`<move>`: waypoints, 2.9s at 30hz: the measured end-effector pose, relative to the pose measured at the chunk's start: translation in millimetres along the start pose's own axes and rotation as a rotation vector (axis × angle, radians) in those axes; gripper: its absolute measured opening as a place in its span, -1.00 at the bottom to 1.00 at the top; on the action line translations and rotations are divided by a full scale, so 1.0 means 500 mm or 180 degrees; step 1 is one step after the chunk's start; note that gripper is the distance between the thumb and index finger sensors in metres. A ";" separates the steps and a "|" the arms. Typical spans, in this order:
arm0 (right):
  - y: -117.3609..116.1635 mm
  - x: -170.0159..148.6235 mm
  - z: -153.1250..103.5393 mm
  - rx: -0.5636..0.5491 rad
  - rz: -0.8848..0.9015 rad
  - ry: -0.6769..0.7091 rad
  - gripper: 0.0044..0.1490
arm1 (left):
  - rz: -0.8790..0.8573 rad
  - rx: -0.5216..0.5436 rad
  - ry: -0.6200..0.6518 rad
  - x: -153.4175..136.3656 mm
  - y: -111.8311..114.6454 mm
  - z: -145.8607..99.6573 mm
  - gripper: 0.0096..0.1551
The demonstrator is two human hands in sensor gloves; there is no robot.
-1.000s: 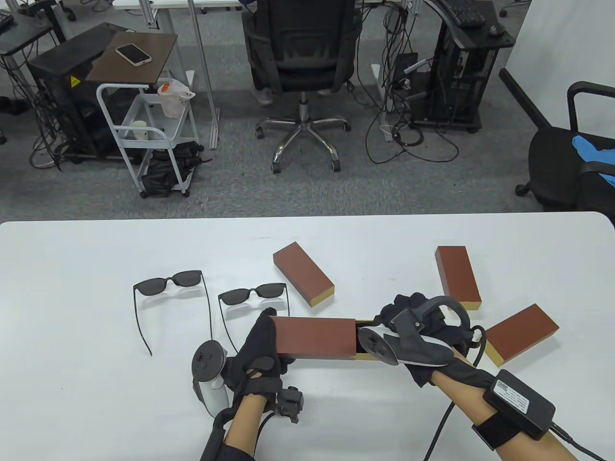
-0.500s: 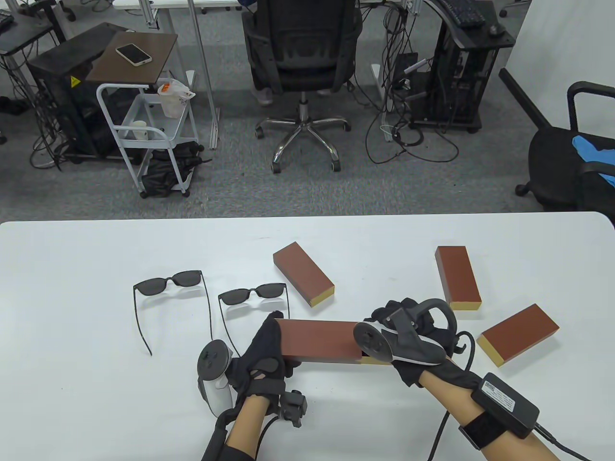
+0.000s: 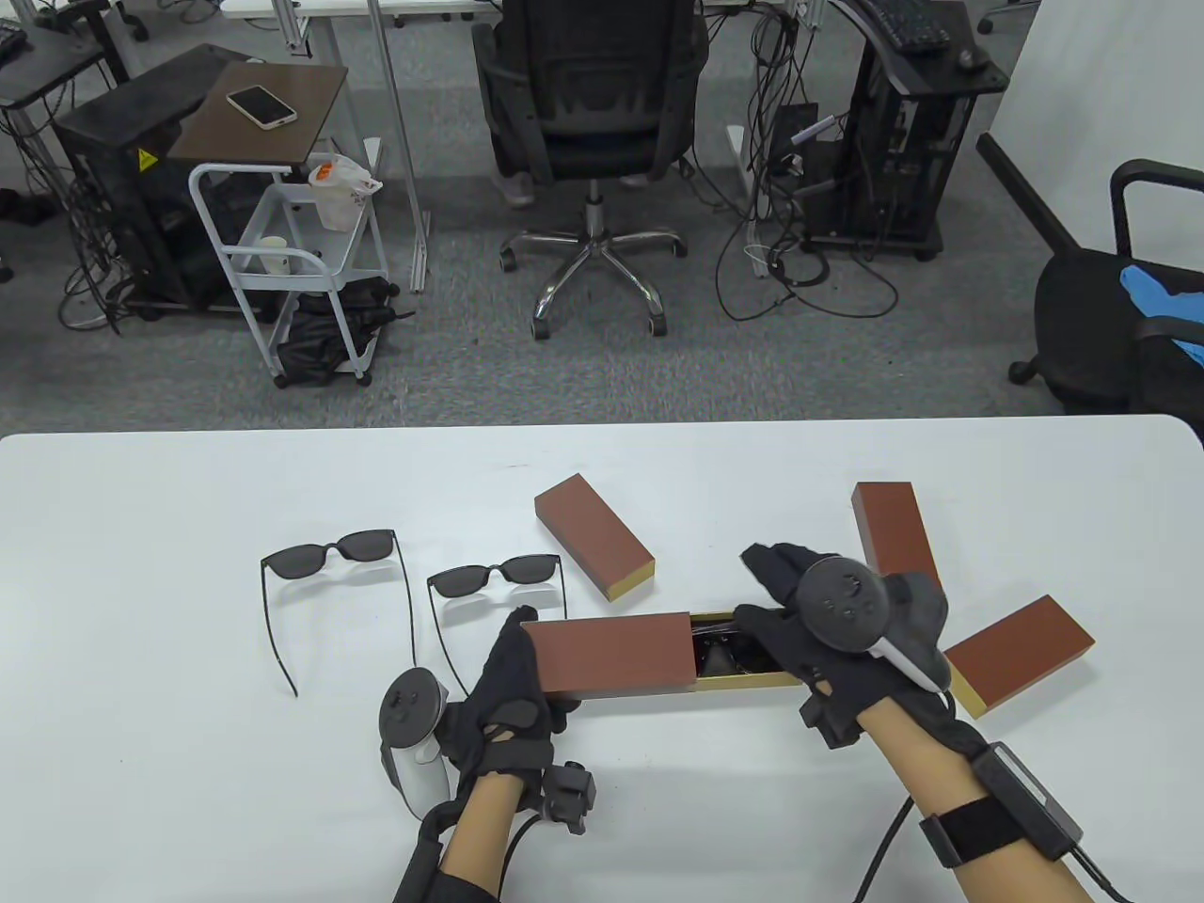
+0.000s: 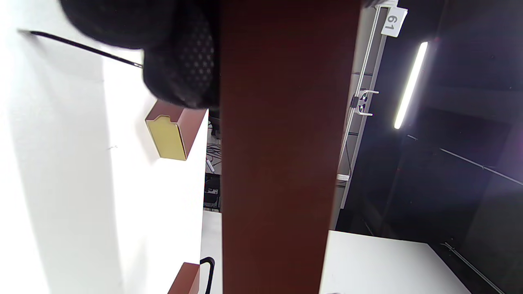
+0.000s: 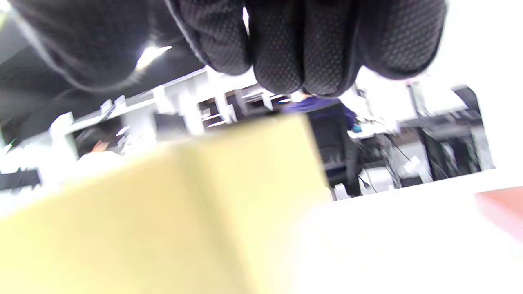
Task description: Slide to open storage boxes and store sunglasses
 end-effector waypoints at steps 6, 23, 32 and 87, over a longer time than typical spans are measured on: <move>-0.082 -0.113 -0.048 0.0035 0.2198 -0.0760 -0.18 | -0.0072 -0.0003 0.0004 -0.001 0.000 0.000 -0.14; -0.153 -0.144 -0.109 -0.0643 0.2261 -0.0857 -0.45 | 0.0151 -0.0069 -0.0013 -0.019 -0.005 0.001 -0.14; -0.181 -0.107 -0.120 -0.0283 0.3072 -0.0360 0.01 | 0.0032 -0.0060 -0.0071 -0.020 -0.002 0.001 -0.14; -0.174 0.017 -0.056 0.0150 0.0739 0.1055 0.03 | 0.1468 -0.0222 0.0175 0.016 0.014 0.014 -0.20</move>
Point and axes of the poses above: the tracker on the back of each hand, its own x axis roughly to the thumb side, its own z axis roughly from the wrist to the fingertips, y = z × x, the point moved 2 cm from there along z, roughly from the wrist to the fingertips, and after that the axes turned 14 degrees about y, right-handed, at the moved point
